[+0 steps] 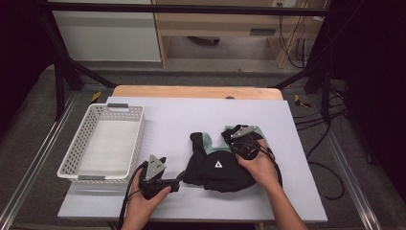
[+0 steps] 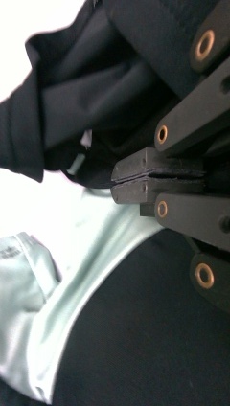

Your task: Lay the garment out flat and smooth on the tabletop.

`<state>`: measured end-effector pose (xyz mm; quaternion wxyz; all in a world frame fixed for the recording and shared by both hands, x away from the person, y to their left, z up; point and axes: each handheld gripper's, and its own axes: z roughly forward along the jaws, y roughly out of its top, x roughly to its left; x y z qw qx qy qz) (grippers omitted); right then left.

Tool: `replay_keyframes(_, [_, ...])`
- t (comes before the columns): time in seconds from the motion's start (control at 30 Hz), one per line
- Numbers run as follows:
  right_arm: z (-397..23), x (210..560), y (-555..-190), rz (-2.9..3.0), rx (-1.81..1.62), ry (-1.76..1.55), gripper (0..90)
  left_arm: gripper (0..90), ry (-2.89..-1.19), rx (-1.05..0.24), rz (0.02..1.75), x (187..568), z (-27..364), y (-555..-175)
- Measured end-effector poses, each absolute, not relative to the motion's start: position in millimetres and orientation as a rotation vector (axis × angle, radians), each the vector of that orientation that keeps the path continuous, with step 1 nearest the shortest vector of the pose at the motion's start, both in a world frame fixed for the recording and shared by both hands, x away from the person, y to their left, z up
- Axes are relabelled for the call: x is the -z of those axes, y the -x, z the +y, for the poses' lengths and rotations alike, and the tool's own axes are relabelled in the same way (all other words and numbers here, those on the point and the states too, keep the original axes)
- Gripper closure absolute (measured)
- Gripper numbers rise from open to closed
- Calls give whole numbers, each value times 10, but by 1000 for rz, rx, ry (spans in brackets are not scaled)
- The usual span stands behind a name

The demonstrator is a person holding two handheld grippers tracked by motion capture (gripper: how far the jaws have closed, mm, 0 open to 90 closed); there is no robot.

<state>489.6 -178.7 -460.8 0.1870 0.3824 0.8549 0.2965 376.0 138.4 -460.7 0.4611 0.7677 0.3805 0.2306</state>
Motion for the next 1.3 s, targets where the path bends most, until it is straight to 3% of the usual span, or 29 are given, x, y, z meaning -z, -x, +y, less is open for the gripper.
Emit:
replay_keyframes(0.4, [-2020, 4458, -4891, 2268, -847, -1122, 887, 151, -1888, -571, 935, 4599, 1395, -3762])
replay_keyframes(0.63, [-2367, 4358, -4909, 2067, -792, -1245, 887, 150, -1889, -567, 934, 4595, 1400, -3761])
replay_keyframes(0.87, [-2644, 4496, -4905, 2070, -855, -1408, 872, 151, -1894, -566, 930, 4598, 1392, -3764])
replay_keyframes(0.97, [-2615, 4466, -4858, 2083, -903, -1369, 733, 150, -1895, -567, 929, 4598, 1390, -3766])
replay_keyframes(1.3, [-2357, 4199, -4555, 2082, -1007, -1227, 539, 150, -1907, -562, 924, 4613, 1376, -3775])
